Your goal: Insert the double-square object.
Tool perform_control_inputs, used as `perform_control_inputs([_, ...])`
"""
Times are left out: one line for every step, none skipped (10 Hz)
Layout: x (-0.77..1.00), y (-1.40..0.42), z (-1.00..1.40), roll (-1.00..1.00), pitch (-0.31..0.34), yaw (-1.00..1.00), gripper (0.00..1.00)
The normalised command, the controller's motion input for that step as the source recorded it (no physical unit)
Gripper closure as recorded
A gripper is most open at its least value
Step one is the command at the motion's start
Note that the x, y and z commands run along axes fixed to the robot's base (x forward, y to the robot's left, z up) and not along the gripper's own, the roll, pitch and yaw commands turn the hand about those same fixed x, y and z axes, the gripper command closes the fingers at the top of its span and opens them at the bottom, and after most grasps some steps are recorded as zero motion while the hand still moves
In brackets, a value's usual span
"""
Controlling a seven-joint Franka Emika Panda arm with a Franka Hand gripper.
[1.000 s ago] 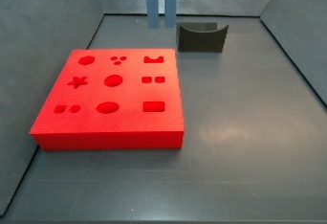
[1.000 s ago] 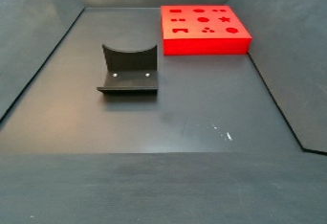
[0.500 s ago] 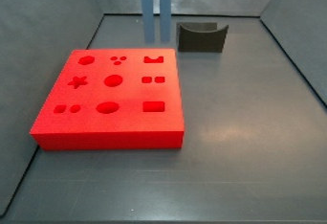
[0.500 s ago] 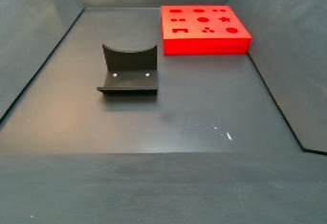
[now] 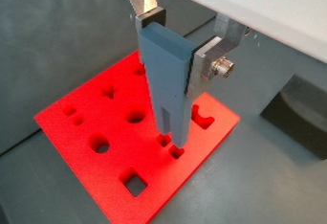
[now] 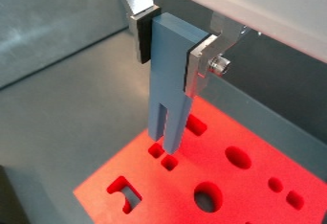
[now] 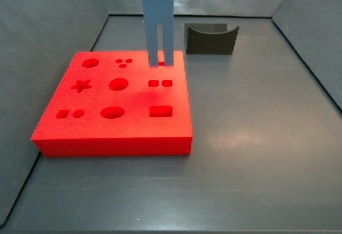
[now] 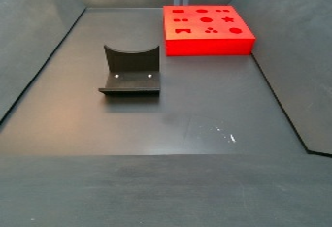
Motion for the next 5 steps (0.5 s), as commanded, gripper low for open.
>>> perform_control_inputs([0.0, 0.0, -0.03, 0.0, 0.0, 0.0, 1.0])
perform_control_inputs([0.0, 0.0, -0.2, 0.0, 0.0, -0.03, 1.0])
perform_control_inputs([0.0, 0.0, -0.22, 0.05, 0.0, -0.07, 1.0])
perform_control_inputs([0.0, 0.0, -0.18, 0.03, 0.0, -0.05, 1.0])
perform_control_inputs([0.02, 0.0, -0.14, 0.01, 0.0, -0.06, 1.0])
